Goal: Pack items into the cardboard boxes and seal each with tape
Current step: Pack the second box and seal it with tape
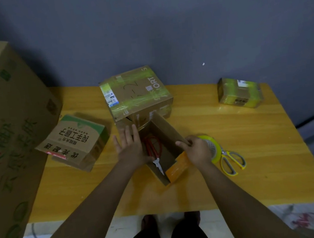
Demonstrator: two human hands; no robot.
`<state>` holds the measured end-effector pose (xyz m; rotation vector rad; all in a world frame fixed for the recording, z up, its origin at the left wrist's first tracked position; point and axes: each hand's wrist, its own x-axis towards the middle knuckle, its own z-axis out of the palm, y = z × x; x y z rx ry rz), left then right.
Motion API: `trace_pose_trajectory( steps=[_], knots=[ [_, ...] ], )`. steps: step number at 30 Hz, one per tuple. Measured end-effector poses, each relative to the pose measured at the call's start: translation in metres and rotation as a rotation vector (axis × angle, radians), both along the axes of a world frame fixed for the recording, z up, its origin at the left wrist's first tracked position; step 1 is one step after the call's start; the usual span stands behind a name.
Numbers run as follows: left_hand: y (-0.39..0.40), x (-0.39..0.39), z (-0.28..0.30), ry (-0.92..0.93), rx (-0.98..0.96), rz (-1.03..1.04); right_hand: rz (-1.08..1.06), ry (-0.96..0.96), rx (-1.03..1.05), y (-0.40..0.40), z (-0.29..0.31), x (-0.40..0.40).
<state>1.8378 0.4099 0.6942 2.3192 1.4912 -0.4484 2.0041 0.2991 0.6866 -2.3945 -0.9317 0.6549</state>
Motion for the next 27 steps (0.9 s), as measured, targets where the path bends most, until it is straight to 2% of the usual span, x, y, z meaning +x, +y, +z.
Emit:
trace_pose_trajectory(
  steps=[4,7,17,24,27],
  knots=[
    [0.008,0.008,-0.001,-0.046,-0.016,0.006,0.094,0.066,0.042,-0.002,0.001,0.006],
    [0.013,0.005,-0.004,-0.037,0.046,-0.08,0.147,0.069,0.061,-0.01,-0.003,0.005],
    [0.025,-0.024,0.004,0.182,0.133,-0.111,0.008,0.335,0.179,-0.002,-0.008,-0.015],
    [0.015,-0.035,0.003,0.075,0.327,-0.045,0.204,0.395,0.199,-0.003,-0.001,-0.019],
    [0.006,-0.023,0.008,0.008,0.375,-0.083,0.121,0.346,0.282,-0.019,-0.009,-0.007]
  ],
)
